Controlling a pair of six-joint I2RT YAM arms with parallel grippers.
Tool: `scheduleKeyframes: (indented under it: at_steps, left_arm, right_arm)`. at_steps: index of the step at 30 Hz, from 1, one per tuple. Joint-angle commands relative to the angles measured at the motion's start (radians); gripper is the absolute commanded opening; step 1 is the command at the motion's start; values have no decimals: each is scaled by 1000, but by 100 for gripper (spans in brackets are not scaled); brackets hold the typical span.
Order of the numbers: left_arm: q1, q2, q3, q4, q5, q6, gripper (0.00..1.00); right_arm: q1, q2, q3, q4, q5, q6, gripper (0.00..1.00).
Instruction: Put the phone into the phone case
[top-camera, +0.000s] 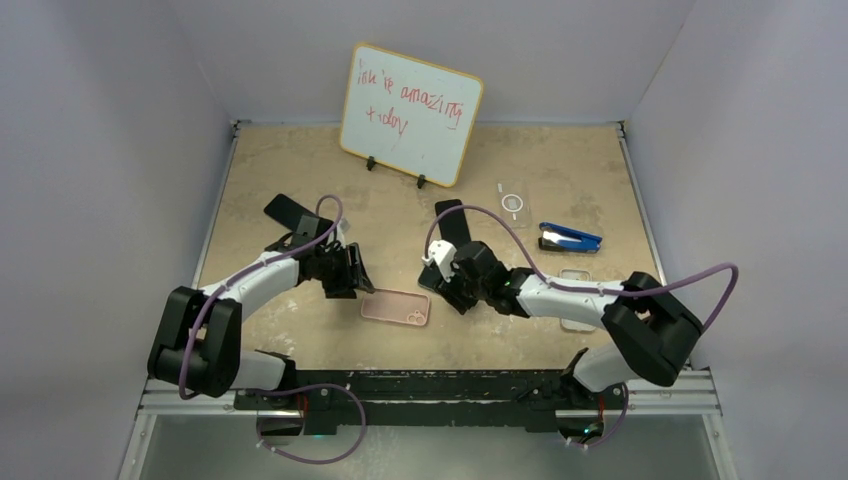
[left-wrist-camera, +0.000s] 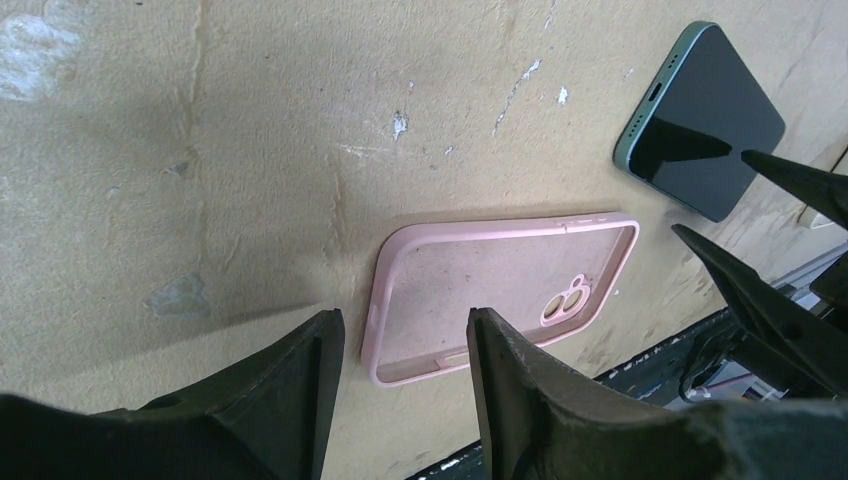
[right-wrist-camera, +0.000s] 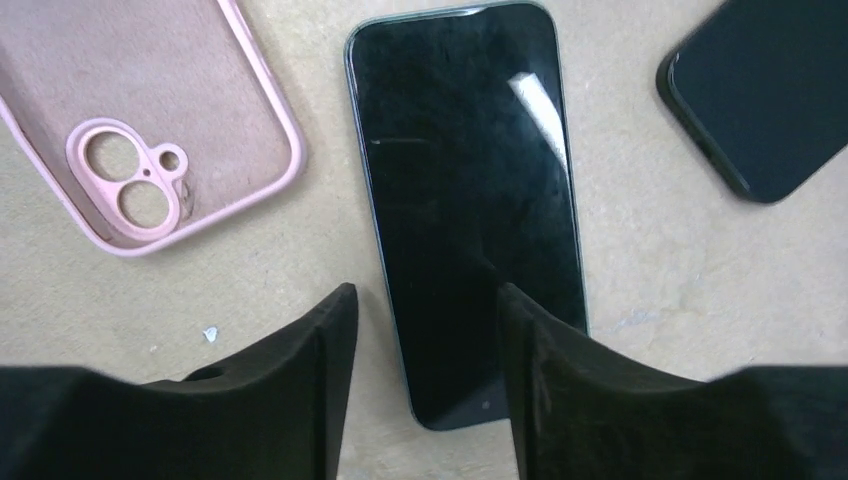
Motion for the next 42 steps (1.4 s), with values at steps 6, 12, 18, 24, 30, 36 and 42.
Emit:
scheduleKeyframes:
  at_steps: [6,12,18,24,30,36,42]
  left_arm:
    - [5,-4,24,13,16,16,51]
    - [5,-19,11,-5,-5,24,51]
    - [5,-24,8,-3,-4,25,51]
    - [4,-30,10,-4,12,33,52]
    - [2,-37,-1,-18,5,30,52]
    - [0,-23,-1,-18,5,29,52]
    - [-4,-18,-3,-15,6,29,52]
  right_arm:
    - [1,64,118,-80,-48,-61,74]
    - [-1,101,175,-130,-63,-114,91]
    - [-25,143,204,-121,-76,-123,96]
    - [-88,184,263,-177,-161,-149,96]
    - [-104,217,261,-193,-190,-190,95]
    - [-105,229,250,-213,-209,-226,95]
    - [-105,262,260,-243,-186,-230,89]
